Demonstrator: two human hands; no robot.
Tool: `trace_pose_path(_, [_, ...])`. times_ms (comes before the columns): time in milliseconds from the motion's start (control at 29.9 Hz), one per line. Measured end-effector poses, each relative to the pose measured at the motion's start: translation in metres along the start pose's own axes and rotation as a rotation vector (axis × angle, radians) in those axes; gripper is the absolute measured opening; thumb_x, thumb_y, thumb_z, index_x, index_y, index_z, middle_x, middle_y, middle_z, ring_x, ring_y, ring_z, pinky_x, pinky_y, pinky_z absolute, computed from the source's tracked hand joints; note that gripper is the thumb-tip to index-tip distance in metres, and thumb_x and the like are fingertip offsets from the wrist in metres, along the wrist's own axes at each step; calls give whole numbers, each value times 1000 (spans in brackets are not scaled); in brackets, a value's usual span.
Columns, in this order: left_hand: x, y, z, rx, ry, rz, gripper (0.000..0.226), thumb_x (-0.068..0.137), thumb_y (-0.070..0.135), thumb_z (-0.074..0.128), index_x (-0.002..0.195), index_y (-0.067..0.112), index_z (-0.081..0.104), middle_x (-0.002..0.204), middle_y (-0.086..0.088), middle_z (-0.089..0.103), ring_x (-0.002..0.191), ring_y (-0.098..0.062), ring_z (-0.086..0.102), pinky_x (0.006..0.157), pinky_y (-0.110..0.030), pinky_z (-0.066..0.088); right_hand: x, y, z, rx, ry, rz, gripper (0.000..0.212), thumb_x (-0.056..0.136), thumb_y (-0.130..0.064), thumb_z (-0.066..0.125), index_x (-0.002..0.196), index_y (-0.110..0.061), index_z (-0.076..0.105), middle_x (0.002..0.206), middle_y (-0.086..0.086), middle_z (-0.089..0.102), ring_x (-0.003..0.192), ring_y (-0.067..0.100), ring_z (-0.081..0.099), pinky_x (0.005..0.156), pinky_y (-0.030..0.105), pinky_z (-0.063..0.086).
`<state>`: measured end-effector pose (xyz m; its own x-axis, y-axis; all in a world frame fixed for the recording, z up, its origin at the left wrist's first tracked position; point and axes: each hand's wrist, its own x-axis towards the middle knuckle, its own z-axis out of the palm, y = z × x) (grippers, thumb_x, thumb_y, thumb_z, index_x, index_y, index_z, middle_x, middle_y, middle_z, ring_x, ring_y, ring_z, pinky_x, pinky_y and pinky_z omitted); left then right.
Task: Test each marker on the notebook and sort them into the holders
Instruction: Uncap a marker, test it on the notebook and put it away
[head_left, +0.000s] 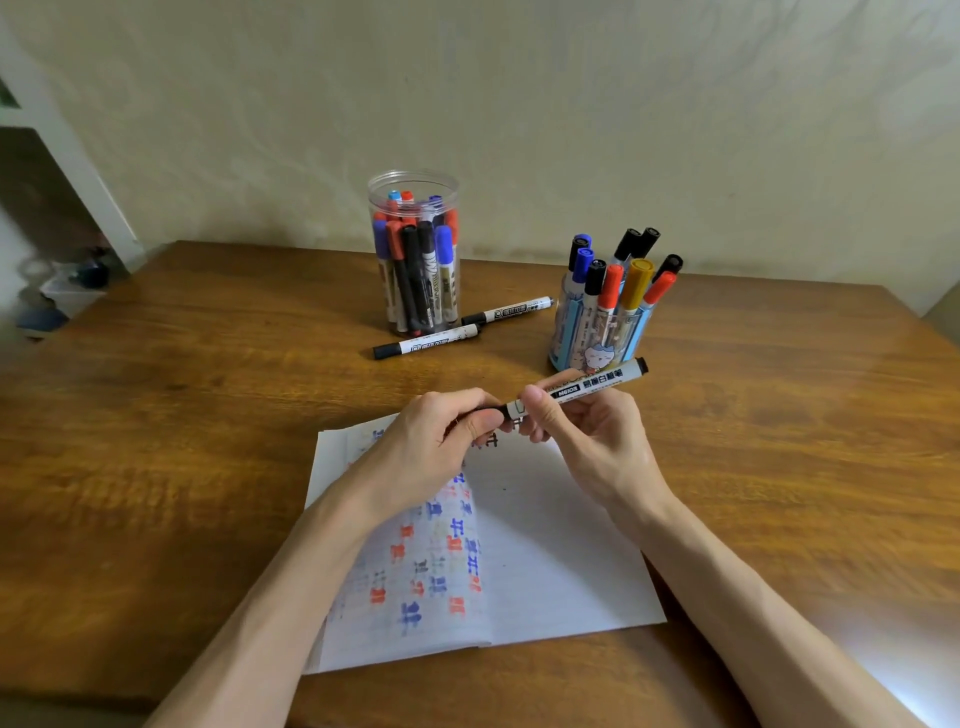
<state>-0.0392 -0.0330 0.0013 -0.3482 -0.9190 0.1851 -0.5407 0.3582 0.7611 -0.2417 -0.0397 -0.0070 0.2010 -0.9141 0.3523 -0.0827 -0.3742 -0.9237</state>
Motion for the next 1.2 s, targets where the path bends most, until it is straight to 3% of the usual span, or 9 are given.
trace_pose_path(201, [-1, 0, -7, -89, -108, -35, 23, 106, 32, 52, 103, 27, 74, 88, 5, 70, 88, -12, 64, 75, -25, 52, -3, -5, -7, -68, -73, -58, 15, 100, -21, 67, 96, -7, 72, 82, 8, 73, 73, 17, 71, 67, 26, 58])
trace_pose_path(401, [-1, 2, -9, -164, -162, -57, 27, 105, 37, 50, 103, 25, 74, 77, 11, 64, 76, -3, 59, 70, -22, 50, 0, -6, -11, -35, -110, -43, 16, 99, -22, 66, 100, -6, 71, 84, 7, 73, 75, 20, 70, 69, 31, 60])
trace_pose_path(635, [-5, 4, 1, -59, 22, 16, 28, 96, 49, 56, 117, 32, 65, 103, 17, 69, 102, -5, 66, 81, -30, 57, -3, 0, 1, 53, 27, 31, 15, 102, -18, 68, 99, -6, 75, 77, 7, 73, 66, 20, 65, 64, 31, 56])
trace_pose_path(769, [-6, 4, 5, 39, 97, 59, 29, 96, 46, 51, 114, 29, 65, 96, 17, 69, 94, -3, 67, 76, -27, 56, -4, -2, 6, 77, 95, 77, 20, 100, -24, 70, 89, -8, 76, 75, 6, 73, 67, 17, 64, 67, 27, 55])
trace_pose_path(903, [-5, 5, 7, 121, 101, 127, 33, 96, 47, 51, 114, 25, 68, 102, 18, 67, 100, -3, 64, 76, -22, 54, -5, -3, 5, 65, 100, 86, 24, 100, -24, 70, 91, -2, 76, 77, 12, 74, 66, 18, 65, 65, 29, 55])
trace_pose_path(1003, [-6, 5, 6, 150, 79, 121, 42, 93, 53, 50, 115, 24, 70, 101, 15, 66, 96, -6, 63, 76, -27, 52, -5, -1, 4, 29, 112, 95, 30, 100, -28, 70, 84, -3, 75, 74, 16, 72, 64, 19, 64, 64, 35, 54])
trace_pose_path(1137, [-8, 1, 6, 116, 67, 68, 23, 102, 34, 55, 115, 22, 71, 100, 13, 68, 96, -7, 63, 80, -35, 51, -6, -1, 7, -16, 81, 60, 30, 103, -26, 67, 83, -5, 73, 72, 11, 72, 62, 18, 65, 61, 29, 54])
trace_pose_path(1204, [-9, 1, 6, 103, 48, 43, 22, 104, 35, 53, 115, 25, 70, 100, 13, 69, 96, -8, 63, 82, -38, 51, -6, -3, 7, 2, 63, 52, 28, 103, -23, 66, 84, -3, 72, 73, 11, 71, 64, 18, 64, 62, 28, 54])
